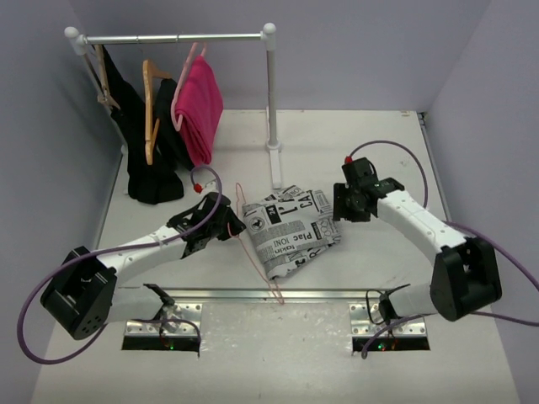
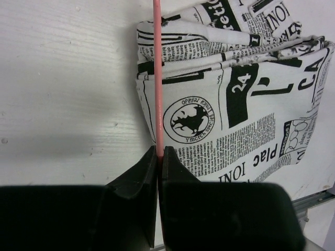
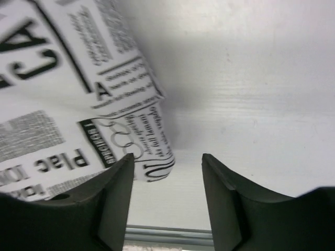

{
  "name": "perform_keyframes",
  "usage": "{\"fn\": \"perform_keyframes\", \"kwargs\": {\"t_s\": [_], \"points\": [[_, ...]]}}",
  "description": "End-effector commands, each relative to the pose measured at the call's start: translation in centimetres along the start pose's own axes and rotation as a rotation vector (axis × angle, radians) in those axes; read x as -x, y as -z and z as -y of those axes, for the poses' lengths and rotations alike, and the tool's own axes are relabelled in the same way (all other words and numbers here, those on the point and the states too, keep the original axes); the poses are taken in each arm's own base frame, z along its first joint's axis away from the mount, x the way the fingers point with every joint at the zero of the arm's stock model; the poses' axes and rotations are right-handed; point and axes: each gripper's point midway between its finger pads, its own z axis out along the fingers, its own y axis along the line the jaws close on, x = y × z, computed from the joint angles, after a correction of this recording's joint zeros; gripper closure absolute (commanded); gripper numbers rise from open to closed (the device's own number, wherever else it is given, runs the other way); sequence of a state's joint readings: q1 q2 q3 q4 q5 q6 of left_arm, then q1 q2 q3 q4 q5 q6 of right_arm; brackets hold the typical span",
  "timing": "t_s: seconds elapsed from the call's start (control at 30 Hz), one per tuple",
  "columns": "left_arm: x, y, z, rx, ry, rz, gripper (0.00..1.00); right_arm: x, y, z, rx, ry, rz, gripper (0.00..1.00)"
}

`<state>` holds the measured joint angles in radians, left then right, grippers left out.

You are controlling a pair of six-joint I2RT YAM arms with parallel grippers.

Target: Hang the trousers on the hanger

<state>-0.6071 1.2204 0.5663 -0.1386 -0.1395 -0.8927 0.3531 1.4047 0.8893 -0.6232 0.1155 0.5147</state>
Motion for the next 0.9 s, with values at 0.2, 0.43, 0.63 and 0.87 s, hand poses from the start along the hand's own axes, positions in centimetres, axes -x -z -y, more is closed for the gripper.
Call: {"fn": "perform_keyframes", "kwargs": {"t_s": [0.2,0.43,0.63,0.87], "points": [[-4.4,-0.3,-5.5,0.126,-0.17,-0.168,1.0,5.3,-2.4,-8.5,0.266,0.176,0.008,0.9],[-6.7,0.1,-5.4,0.045,-0.175,-0.253,1.0,2.6,-10.5,-10.3,0.283,0.249,-0.151,0.94],[-6.8,1.3,-5.4,0.01,-0.164,-0.24,1.0,0.9,-8.8,-9.5,0.216,0.194,-0.141,0.88],[-6.8,1.3,-5.5,0.012,-0.146,-0.234,1.0,4.5,0.3,-15.5,0.378,0.275,0.062,0.75]]}}
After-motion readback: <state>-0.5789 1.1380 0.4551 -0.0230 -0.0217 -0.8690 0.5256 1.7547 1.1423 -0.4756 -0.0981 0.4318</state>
